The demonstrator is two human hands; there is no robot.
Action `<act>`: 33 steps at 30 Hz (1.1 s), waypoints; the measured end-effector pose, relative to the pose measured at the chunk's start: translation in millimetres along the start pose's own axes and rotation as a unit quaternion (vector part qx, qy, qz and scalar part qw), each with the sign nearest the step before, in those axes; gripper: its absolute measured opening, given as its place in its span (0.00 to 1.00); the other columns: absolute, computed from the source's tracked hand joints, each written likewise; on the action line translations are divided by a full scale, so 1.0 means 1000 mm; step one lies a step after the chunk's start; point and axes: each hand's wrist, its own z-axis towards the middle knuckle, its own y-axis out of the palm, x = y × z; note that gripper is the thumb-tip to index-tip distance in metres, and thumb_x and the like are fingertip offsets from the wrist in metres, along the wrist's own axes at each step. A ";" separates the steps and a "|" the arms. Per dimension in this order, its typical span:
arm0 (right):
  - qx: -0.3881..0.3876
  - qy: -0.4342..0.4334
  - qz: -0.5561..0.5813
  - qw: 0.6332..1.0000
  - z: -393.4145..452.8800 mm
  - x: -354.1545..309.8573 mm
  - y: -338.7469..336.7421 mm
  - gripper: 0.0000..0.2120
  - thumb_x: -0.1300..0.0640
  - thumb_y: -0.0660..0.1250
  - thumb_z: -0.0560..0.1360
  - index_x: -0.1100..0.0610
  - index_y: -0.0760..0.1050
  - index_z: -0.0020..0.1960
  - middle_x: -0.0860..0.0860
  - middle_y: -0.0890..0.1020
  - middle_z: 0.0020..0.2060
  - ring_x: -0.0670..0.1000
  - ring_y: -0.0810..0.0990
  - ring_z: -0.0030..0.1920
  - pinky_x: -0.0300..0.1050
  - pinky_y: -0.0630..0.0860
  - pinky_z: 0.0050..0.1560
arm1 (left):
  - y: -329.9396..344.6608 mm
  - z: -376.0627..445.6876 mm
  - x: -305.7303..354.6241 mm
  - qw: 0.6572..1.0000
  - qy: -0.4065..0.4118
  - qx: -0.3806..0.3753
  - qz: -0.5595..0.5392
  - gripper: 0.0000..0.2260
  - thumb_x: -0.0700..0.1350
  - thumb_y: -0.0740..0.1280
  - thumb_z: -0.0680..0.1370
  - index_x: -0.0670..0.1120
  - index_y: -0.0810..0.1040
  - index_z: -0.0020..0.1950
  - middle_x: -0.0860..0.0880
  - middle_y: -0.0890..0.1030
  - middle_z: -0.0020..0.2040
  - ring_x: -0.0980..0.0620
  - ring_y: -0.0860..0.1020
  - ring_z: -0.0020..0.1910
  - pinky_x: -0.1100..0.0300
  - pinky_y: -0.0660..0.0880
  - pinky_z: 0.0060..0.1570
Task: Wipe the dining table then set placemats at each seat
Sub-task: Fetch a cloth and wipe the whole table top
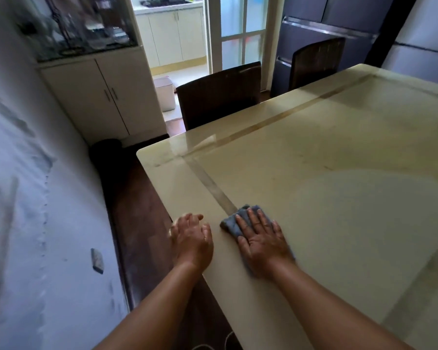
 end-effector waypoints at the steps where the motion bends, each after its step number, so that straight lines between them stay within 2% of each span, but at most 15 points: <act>1: 0.004 0.004 -0.003 1.000 0.006 0.002 -0.002 0.27 0.42 0.44 0.80 0.41 0.39 0.75 0.45 0.37 0.76 0.47 0.34 0.75 0.50 0.35 0.72 | 0.000 0.003 -0.004 1.000 -0.012 -0.003 0.001 0.15 0.50 0.55 0.79 0.52 0.70 0.64 0.47 0.65 0.69 0.46 0.58 0.71 0.51 0.52 0.71; 4: 0.016 0.017 -0.008 1.000 0.028 0.010 -0.006 0.26 0.43 0.45 0.80 0.41 0.40 0.75 0.45 0.39 0.76 0.47 0.37 0.76 0.49 0.38 0.73 | 0.004 0.016 -0.014 0.999 -0.040 -0.004 -0.007 0.17 0.49 0.55 0.79 0.55 0.66 0.68 0.47 0.55 0.75 0.45 0.51 0.74 0.50 0.47 0.72; 6: 0.021 0.022 -0.014 0.999 0.049 0.017 -0.011 0.26 0.43 0.45 0.80 0.41 0.41 0.75 0.45 0.40 0.77 0.47 0.37 0.76 0.50 0.39 0.73 | 0.007 0.031 -0.019 0.998 -0.059 -0.001 -0.029 0.20 0.50 0.55 0.79 0.54 0.61 0.71 0.46 0.51 0.76 0.44 0.50 0.74 0.50 0.47 0.73; 9: 0.019 0.031 -0.018 0.999 0.076 0.028 -0.021 0.26 0.43 0.44 0.80 0.42 0.41 0.76 0.46 0.40 0.77 0.47 0.38 0.76 0.50 0.39 0.73 | 0.012 0.049 -0.023 0.993 -0.099 -0.003 -0.068 0.26 0.49 0.55 0.79 0.50 0.51 0.75 0.46 0.49 0.76 0.45 0.52 0.74 0.51 0.50 0.72; 11: 0.018 0.039 -0.025 0.999 0.095 0.034 -0.028 0.26 0.44 0.44 0.80 0.43 0.41 0.76 0.46 0.40 0.77 0.47 0.38 0.76 0.50 0.40 0.73 | 0.017 0.062 -0.024 0.991 -0.115 0.009 -0.073 0.28 0.49 0.56 0.79 0.47 0.47 0.76 0.45 0.49 0.76 0.45 0.52 0.74 0.52 0.50 0.72; 15: 0.024 0.061 -0.032 0.997 0.143 0.048 -0.040 0.25 0.44 0.44 0.80 0.43 0.42 0.76 0.47 0.40 0.77 0.48 0.39 0.76 0.52 0.42 0.74 | 0.021 0.098 -0.027 0.990 -0.123 0.046 -0.045 0.28 0.48 0.55 0.79 0.45 0.47 0.76 0.45 0.49 0.77 0.47 0.48 0.75 0.52 0.47 0.73; 19: 0.034 0.095 -0.026 0.995 0.191 0.064 -0.053 0.26 0.44 0.44 0.80 0.44 0.42 0.76 0.46 0.41 0.77 0.48 0.39 0.76 0.53 0.42 0.74 | 0.024 0.119 -0.032 0.986 -0.138 0.075 -0.058 0.27 0.47 0.56 0.79 0.44 0.51 0.75 0.45 0.51 0.77 0.47 0.51 0.75 0.51 0.52 0.72; 26: 0.034 0.170 -0.011 0.985 0.231 0.050 -0.057 0.27 0.44 0.42 0.81 0.48 0.39 0.77 0.50 0.39 0.77 0.52 0.37 0.76 0.54 0.38 0.74 | 0.030 0.122 -0.036 0.987 -0.129 0.079 -0.051 0.26 0.47 0.55 0.78 0.42 0.53 0.74 0.44 0.51 0.76 0.45 0.52 0.75 0.52 0.51 0.72; 29: 0.026 0.104 -0.025 0.994 0.214 0.001 -0.042 0.28 0.44 0.42 0.80 0.50 0.37 0.76 0.51 0.37 0.76 0.53 0.35 0.76 0.53 0.37 0.74 | 0.029 0.121 -0.034 0.987 -0.119 0.079 -0.074 0.25 0.45 0.55 0.79 0.41 0.54 0.74 0.43 0.52 0.76 0.45 0.52 0.75 0.50 0.53 0.74; 33: 0.006 -0.100 -0.048 0.994 0.181 -0.090 -0.005 0.28 0.44 0.41 0.80 0.51 0.35 0.76 0.49 0.36 0.76 0.51 0.32 0.74 0.47 0.31 0.71 | 0.024 0.118 -0.035 0.981 -0.116 0.099 -0.120 0.24 0.47 0.52 0.78 0.41 0.59 0.73 0.42 0.55 0.76 0.45 0.55 0.74 0.52 0.54 0.73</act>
